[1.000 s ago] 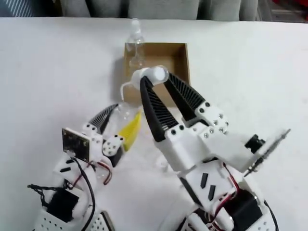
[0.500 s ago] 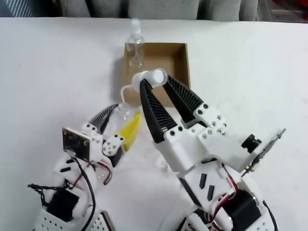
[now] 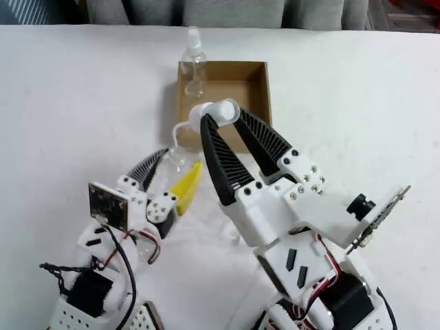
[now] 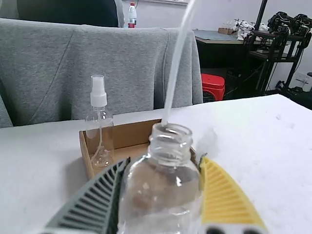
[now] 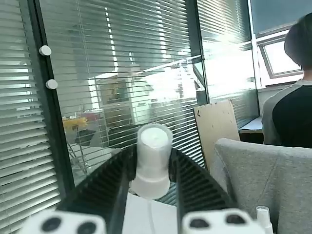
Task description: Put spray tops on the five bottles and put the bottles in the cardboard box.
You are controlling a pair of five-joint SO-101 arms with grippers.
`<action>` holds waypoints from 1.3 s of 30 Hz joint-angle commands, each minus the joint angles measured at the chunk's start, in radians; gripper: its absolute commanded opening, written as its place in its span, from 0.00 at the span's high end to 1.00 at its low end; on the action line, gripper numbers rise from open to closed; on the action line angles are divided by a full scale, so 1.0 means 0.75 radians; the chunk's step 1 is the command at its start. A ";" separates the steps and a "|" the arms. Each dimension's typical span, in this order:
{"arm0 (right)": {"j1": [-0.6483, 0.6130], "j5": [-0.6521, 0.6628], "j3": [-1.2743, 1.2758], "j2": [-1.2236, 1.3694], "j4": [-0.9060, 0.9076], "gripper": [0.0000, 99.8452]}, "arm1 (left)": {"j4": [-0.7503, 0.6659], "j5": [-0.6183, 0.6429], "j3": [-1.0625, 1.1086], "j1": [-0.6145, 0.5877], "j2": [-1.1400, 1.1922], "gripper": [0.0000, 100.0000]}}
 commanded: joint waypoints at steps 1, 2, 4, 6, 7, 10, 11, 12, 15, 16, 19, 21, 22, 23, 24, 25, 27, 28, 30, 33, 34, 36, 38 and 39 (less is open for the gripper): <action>0.011 0.000 -0.065 0.009 0.007 0.98 | -0.047 0.008 -0.018 0.005 -0.017 0.98; 0.011 0.000 -0.068 0.009 0.017 0.98 | -0.047 0.008 -0.018 0.005 -0.017 0.98; 0.011 0.000 -0.076 0.009 0.042 0.98 | -0.047 0.008 -0.018 0.005 -0.017 0.98; 0.011 0.000 -0.078 0.009 0.044 0.98 | -0.047 0.008 -0.018 0.005 -0.017 0.98; 0.011 0.000 -0.078 0.009 0.050 0.98 | -0.047 0.008 -0.018 0.005 -0.017 0.98; 0.011 0.000 -0.070 0.009 0.054 0.98 | -0.047 0.008 -0.018 0.005 -0.017 0.98; 0.011 0.000 -0.074 0.009 0.054 0.98 | -0.047 0.008 -0.018 0.005 -0.017 0.98; 0.011 0.000 -0.080 0.009 0.050 0.98 | -0.047 0.008 -0.018 0.005 -0.017 0.98; 0.011 0.000 -0.119 0.003 0.052 0.98 | -0.047 0.008 -0.016 0.009 -0.017 0.98; 0.011 0.000 -0.127 0.001 0.052 0.98 | -0.047 0.008 -0.016 0.009 -0.017 0.98; 0.011 0.000 -0.135 -0.015 0.054 0.98 | -0.047 0.008 -0.016 0.011 -0.017 0.98; 0.011 0.000 -0.135 -0.017 0.058 0.98 | -0.047 0.008 -0.016 0.011 -0.017 0.98; 0.011 0.000 -0.135 -0.015 0.073 0.98 | -0.047 0.008 -0.016 0.011 -0.017 0.98; 0.011 0.000 -0.135 -0.011 0.085 0.98 | -0.047 0.008 -0.016 0.011 -0.017 0.98; 0.005 -0.002 -0.133 -0.009 0.101 0.98 | -0.047 0.008 -0.016 0.011 -0.017 0.98; 0.005 -0.004 -0.133 -0.009 0.111 0.98 | -0.047 0.008 -0.016 0.011 -0.017 0.98; 0.005 -0.008 -0.131 -0.007 0.118 0.98 | -0.047 0.008 -0.016 0.011 -0.017 0.98; 0.005 -0.008 -0.131 -0.007 0.120 0.98 | -0.047 0.008 -0.016 0.011 -0.017 0.98; 0.005 -0.008 -0.115 -0.007 0.114 0.98 | -0.047 0.008 -0.016 0.011 -0.017 0.98; 0.003 -0.008 -0.053 -0.007 0.107 0.98 | -0.047 0.008 -0.016 0.011 -0.017 0.98; 0.003 -0.008 -0.031 -0.007 0.101 0.98 | -0.047 0.008 -0.016 0.011 -0.017 0.98; 0.003 -0.006 0.016 -0.015 0.062 0.98 | -0.047 0.008 -0.018 0.011 -0.017 0.98; 0.003 -0.002 0.049 -0.017 0.030 0.98 | -0.047 0.008 -0.018 0.011 -0.017 0.98; 0.003 -0.002 0.059 -0.017 0.024 0.98 | -0.047 0.008 -0.018 0.011 -0.017 0.98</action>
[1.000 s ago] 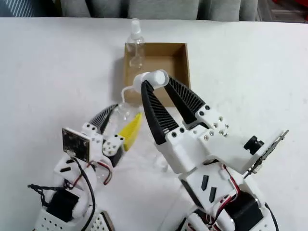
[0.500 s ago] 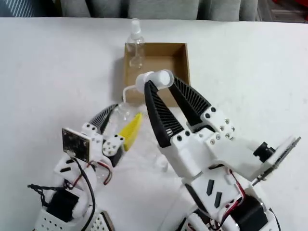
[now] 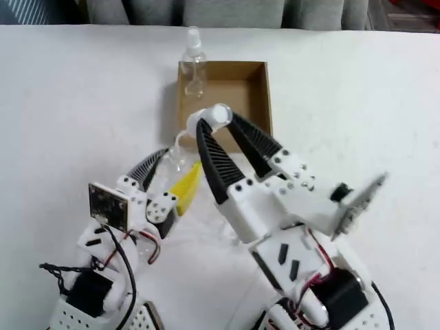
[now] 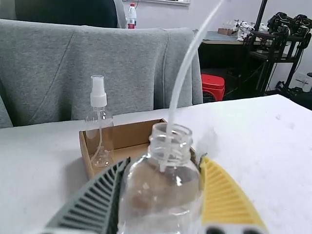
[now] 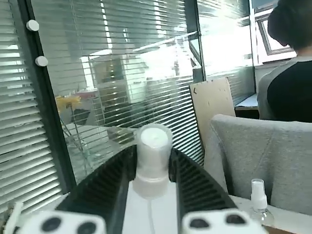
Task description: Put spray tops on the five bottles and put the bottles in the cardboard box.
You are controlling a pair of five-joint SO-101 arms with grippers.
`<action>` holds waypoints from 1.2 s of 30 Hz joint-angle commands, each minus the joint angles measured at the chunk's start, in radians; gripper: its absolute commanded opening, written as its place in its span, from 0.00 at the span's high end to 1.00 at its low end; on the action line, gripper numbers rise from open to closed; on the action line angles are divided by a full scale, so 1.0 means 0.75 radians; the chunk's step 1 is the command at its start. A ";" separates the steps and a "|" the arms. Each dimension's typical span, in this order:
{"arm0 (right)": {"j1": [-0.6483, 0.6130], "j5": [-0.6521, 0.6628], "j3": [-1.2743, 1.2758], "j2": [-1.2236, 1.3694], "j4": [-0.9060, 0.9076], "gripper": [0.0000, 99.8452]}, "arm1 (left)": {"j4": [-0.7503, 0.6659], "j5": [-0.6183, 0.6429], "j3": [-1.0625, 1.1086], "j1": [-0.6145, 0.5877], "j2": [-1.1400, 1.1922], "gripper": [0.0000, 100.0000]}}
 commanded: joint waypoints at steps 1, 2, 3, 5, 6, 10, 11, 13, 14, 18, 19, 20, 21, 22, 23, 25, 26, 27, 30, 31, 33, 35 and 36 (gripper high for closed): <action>0.005 -0.004 0.014 -0.015 -0.046 0.98 | -0.047 0.008 -0.018 0.009 -0.017 0.98; 0.005 -0.006 0.025 -0.015 -0.044 0.98 | -0.047 0.008 -0.018 0.009 -0.017 0.98; 0.005 -0.008 0.043 -0.015 -0.044 0.98 | -0.047 0.008 -0.018 0.009 -0.017 0.98; 0.003 -0.004 0.082 -0.015 -0.046 0.98 | -0.047 0.008 -0.018 0.007 -0.017 0.98; -0.007 -0.002 0.102 -0.015 -0.046 0.98 | -0.047 0.008 -0.018 0.007 -0.017 0.98; -0.077 0.002 0.151 -0.015 -0.038 0.98 | -0.047 0.008 -0.018 0.007 -0.017 0.98; -0.093 0.002 0.153 -0.007 -0.036 0.98 | -0.047 0.008 -0.018 0.007 -0.017 0.98; -0.111 0.004 0.166 -0.007 -0.036 0.98 | -0.047 0.008 -0.018 0.007 -0.017 0.98; -0.120 0.006 0.172 -0.007 -0.036 0.98 | -0.047 0.008 -0.018 0.007 -0.017 0.98; -0.150 0.117 0.227 -0.005 -0.036 0.98 | -0.047 0.008 -0.018 0.007 -0.017 0.98; -0.161 0.123 0.243 -0.005 -0.036 0.98 | -0.047 0.008 -0.018 0.007 -0.017 0.98; -0.167 0.127 0.260 -0.005 -0.036 0.98 | -0.047 0.008 -0.018 0.005 -0.017 0.98; -0.169 0.129 0.270 -0.005 -0.036 0.98 | -0.047 0.008 -0.018 0.005 -0.017 0.98; -0.169 0.131 0.276 -0.005 -0.036 0.98 | -0.047 0.008 -0.018 0.005 -0.017 0.98; -0.167 0.131 0.278 -0.005 -0.036 0.98 | -0.047 0.008 -0.018 0.003 -0.017 0.98; -0.167 0.131 0.278 -0.005 -0.036 0.96 | -0.047 0.008 -0.018 0.003 -0.017 0.98; -0.167 0.131 0.278 -0.005 -0.034 0.93 | -0.047 0.008 -0.018 0.003 -0.017 0.98; -0.167 0.131 0.278 -0.005 -0.021 0.90 | -0.047 0.008 -0.018 0.003 -0.017 0.98; -0.169 0.131 0.274 -0.005 0.032 0.83 | -0.047 0.008 -0.018 0.003 -0.017 0.98; -0.169 0.131 0.274 -0.005 0.036 0.82 | -0.047 0.008 -0.018 0.003 -0.017 0.98; -0.169 0.131 0.272 -0.005 0.032 0.82 | -0.047 0.008 -0.018 0.003 -0.017 0.98; -0.169 0.131 0.235 -0.007 0.038 0.82 | -0.047 0.008 -0.018 0.003 -0.017 0.98; -0.165 0.131 0.209 -0.007 0.042 0.82 | -0.047 0.008 -0.018 0.003 -0.017 0.98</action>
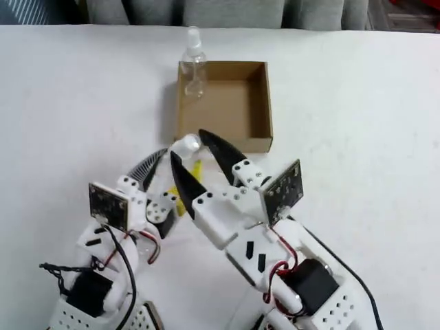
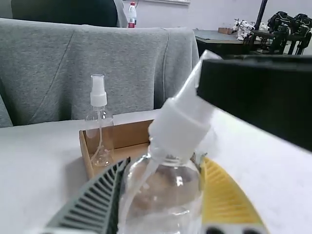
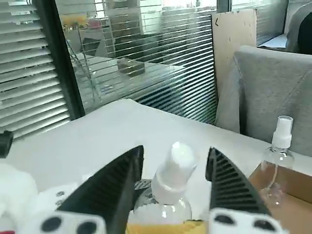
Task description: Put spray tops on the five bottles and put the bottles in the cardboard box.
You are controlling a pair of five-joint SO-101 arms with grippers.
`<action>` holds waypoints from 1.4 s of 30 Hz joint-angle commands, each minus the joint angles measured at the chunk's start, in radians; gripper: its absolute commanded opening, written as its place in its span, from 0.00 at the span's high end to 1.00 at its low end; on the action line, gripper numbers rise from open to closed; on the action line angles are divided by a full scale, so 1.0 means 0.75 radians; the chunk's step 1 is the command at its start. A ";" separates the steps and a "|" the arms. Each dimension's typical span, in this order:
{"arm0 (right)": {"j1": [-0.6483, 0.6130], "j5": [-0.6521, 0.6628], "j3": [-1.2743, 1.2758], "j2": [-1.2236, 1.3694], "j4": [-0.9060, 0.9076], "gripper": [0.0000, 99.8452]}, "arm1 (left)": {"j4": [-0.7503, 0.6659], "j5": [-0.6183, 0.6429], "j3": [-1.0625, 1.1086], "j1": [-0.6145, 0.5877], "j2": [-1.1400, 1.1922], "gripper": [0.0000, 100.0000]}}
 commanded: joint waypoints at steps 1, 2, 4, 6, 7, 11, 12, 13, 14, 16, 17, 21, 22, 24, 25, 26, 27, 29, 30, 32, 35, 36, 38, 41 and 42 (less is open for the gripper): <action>-0.007 0.014 -0.108 -0.011 0.021 0.82 | -0.047 0.008 -0.018 0.003 -0.017 0.98; -0.007 0.014 -0.145 -0.015 0.046 0.82 | -0.047 0.008 -0.018 0.003 -0.017 0.98; -0.007 0.014 -0.223 -0.011 0.111 0.82 | -0.047 0.008 -0.018 0.003 -0.017 0.98; -0.003 0.014 -0.293 -0.007 0.179 0.83 | -0.047 0.008 -0.018 0.003 -0.017 0.98; 0.015 0.014 -0.319 -0.007 0.206 0.84 | -0.047 0.008 -0.018 0.003 -0.017 0.98; 0.120 0.012 -0.368 -0.019 0.247 1.00 | -0.047 0.008 -0.018 0.003 -0.017 0.98; 0.152 0.012 -0.362 -0.019 0.247 0.98 | -0.047 0.008 -0.018 0.003 -0.017 0.98; 0.185 0.008 -0.358 -0.017 0.251 0.96 | -0.047 0.008 -0.018 0.003 -0.017 0.98; 0.216 0.006 -0.346 -0.009 0.263 0.97 | -0.047 0.008 -0.018 0.003 -0.017 0.98; 0.275 0.006 -0.305 -0.007 0.267 0.99 | -0.047 0.008 -0.018 0.001 -0.017 0.98; 0.300 0.006 -0.276 -0.007 0.265 0.98 | -0.047 0.008 -0.018 0.001 -0.017 0.98; 0.355 0.010 -0.186 -0.005 0.193 0.99 | -0.047 0.008 -0.018 0.001 -0.017 0.98; 0.355 0.014 -0.162 -0.003 0.159 0.99 | -0.047 0.008 -0.018 0.001 -0.017 0.98; 0.347 0.014 -0.104 0.011 0.101 0.99 | -0.047 0.008 -0.018 0.003 -0.017 0.98; 0.345 0.014 -0.078 0.038 0.071 0.99 | -0.047 0.008 -0.018 0.003 -0.017 0.98; 0.332 0.012 -0.057 0.077 0.034 0.99 | -0.045 0.008 -0.018 0.003 -0.017 0.98; 0.326 0.012 -0.043 0.116 0.001 0.99 | -0.045 0.008 -0.018 0.003 -0.017 0.98; 0.316 0.006 -0.045 0.185 -0.056 0.99 | -0.045 0.008 -0.018 0.003 -0.017 0.98; 0.300 0.006 -0.047 0.214 -0.089 0.99 | -0.045 0.008 -0.018 0.003 -0.017 0.98; 0.251 0.014 -0.049 0.240 -0.128 0.99 | -0.045 0.008 -0.016 0.003 -0.017 0.98; 0.204 0.016 -0.057 0.253 -0.124 0.99 | -0.045 0.008 -0.014 0.003 -0.017 0.98; 0.204 0.016 -0.057 0.251 -0.124 0.99 | -0.045 0.008 -0.014 0.003 -0.017 0.98; 0.206 0.016 -0.057 0.242 -0.124 0.99 | -0.045 0.008 -0.014 0.005 -0.017 0.98; 0.208 0.018 -0.057 0.251 -0.124 0.99 | -0.045 0.008 -0.014 0.007 -0.017 0.98; 0.216 0.018 -0.053 0.253 -0.124 0.99 | -0.045 0.008 -0.014 0.007 -0.017 0.98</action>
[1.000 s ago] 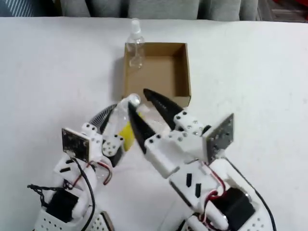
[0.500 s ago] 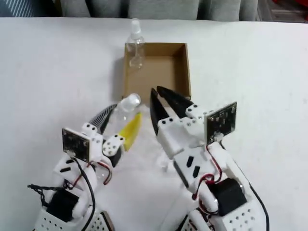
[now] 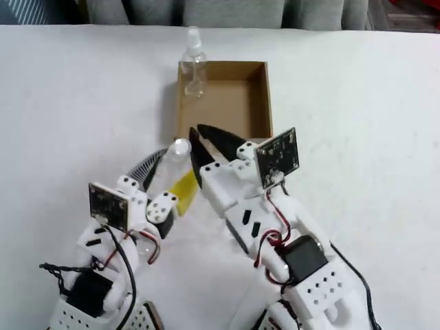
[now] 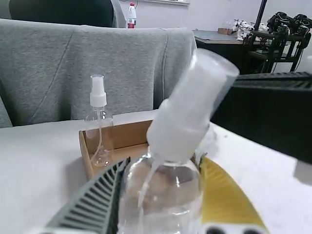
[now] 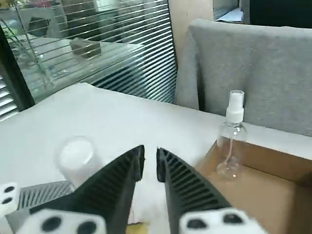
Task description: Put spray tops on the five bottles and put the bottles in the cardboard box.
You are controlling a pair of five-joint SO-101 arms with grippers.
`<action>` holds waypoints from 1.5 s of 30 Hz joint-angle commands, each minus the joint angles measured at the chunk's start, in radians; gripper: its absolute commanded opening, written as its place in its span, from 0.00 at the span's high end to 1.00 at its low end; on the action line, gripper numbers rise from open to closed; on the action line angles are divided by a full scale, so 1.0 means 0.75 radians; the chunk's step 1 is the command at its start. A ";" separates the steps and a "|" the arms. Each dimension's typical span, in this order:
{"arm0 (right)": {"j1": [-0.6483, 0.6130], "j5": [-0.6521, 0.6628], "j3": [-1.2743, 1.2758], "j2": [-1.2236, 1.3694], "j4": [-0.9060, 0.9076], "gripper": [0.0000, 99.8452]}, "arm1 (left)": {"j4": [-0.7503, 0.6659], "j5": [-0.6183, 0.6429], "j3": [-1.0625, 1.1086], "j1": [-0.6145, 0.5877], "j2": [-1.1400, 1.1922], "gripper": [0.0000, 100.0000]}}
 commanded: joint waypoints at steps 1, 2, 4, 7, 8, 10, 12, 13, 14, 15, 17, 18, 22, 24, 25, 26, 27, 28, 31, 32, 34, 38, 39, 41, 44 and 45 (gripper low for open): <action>0.013 0.016 -0.027 0.005 -0.034 0.99 | -0.045 0.008 -0.014 0.007 -0.017 0.98; 0.036 0.016 -0.027 0.005 -0.034 0.99 | -0.045 0.008 -0.014 0.007 -0.017 0.98; 0.097 0.016 -0.027 0.005 -0.030 0.99 | -0.045 0.008 -0.014 0.007 -0.017 0.98; 0.220 0.014 -0.025 -0.001 0.036 0.99 | -0.045 0.008 -0.014 0.003 -0.017 0.98; 0.267 0.014 -0.025 -0.005 0.077 0.99 | -0.045 0.008 -0.014 0.001 -0.017 0.98; 0.363 0.004 -0.023 -0.005 0.179 0.99 | -0.047 0.008 -0.016 0.001 -0.017 0.98; 0.445 0.004 -0.002 -0.005 0.267 0.99 | -0.047 0.008 -0.018 0.001 -0.017 0.98; 0.478 0.004 0.020 -0.005 0.296 0.99 | -0.049 0.008 -0.018 0.001 -0.017 0.98; 0.504 0.008 0.047 -0.005 0.312 0.99 | -0.053 0.008 -0.018 0.001 -0.017 0.98; 0.529 0.010 0.084 -0.005 0.316 0.99 | -0.078 0.008 -0.014 0.001 -0.017 0.98; 0.588 0.012 0.166 -0.005 0.316 0.99 | -0.153 0.008 0.004 0.001 -0.017 0.98; 0.615 0.012 0.207 -0.005 0.314 0.99 | -0.200 0.008 0.014 0.001 -0.017 0.98; 0.721 0.012 0.329 -0.005 0.314 0.99 | -0.376 0.010 0.045 0.001 -0.017 0.98; 0.768 0.012 0.376 -0.005 0.314 0.99 | -0.446 0.010 0.045 0.001 -0.017 0.98; 0.795 0.012 0.401 -0.005 0.314 0.99 | -0.477 0.010 0.045 0.001 -0.015 0.98; 0.819 0.012 0.428 -0.005 0.314 0.99 | -0.509 0.010 0.043 -0.001 -0.015 0.98; 0.844 0.012 0.458 -0.005 0.314 0.99 | -0.538 0.010 0.043 -0.001 -0.015 0.98; 0.866 0.014 0.483 -0.005 0.314 0.99 | -0.565 0.010 0.041 -0.005 -0.013 0.98; 0.932 0.014 0.544 -0.005 0.308 0.99 | -0.657 0.010 0.027 -0.042 0.034 0.98; 0.961 0.014 0.559 -0.005 0.283 0.99 | -0.683 0.010 0.002 -0.056 0.081 0.98; 1.012 0.014 0.601 -0.005 0.220 0.99 | -0.716 0.020 -0.082 -0.083 0.226 0.98; 1.044 0.014 0.716 -0.005 0.066 0.99 | -0.722 0.172 -0.358 -0.138 0.623 0.98; 1.044 0.014 0.743 -0.005 0.034 0.99 | -0.722 0.203 -0.428 -0.148 0.717 0.98; 1.044 0.016 0.788 -0.005 -0.009 0.99 | -0.722 0.248 -0.550 -0.173 0.881 0.98; 1.046 0.016 0.827 -0.005 -0.048 0.99 | -0.724 0.274 -0.675 -0.199 1.065 0.98; 1.046 0.016 0.837 -0.005 -0.054 0.99 | -0.739 0.272 -0.700 -0.204 1.116 0.98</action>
